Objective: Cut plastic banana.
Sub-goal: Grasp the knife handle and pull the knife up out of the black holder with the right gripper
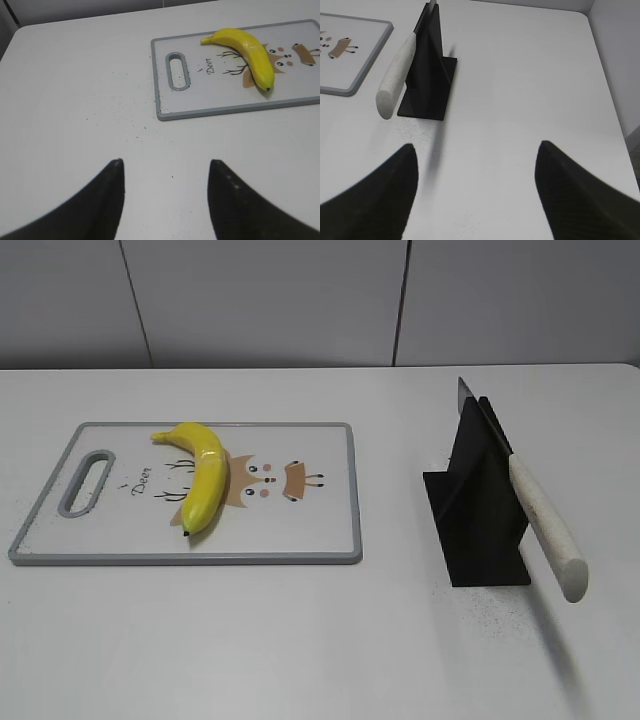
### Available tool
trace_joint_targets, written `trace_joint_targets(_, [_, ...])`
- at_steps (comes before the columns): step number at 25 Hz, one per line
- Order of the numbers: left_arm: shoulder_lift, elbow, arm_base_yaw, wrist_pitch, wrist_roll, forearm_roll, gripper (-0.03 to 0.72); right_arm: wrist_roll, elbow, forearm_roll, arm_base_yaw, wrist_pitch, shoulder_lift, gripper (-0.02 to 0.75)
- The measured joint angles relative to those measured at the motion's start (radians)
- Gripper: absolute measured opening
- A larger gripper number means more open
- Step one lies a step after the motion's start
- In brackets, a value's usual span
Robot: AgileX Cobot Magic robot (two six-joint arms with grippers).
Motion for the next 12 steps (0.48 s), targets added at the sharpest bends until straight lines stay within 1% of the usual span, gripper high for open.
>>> trace_joint_targets(12, [0.0, 0.0, 0.0, 0.0, 0.0, 0.0, 0.526, 0.0, 0.0, 0.0, 0.0, 0.0, 0.0, 0.553])
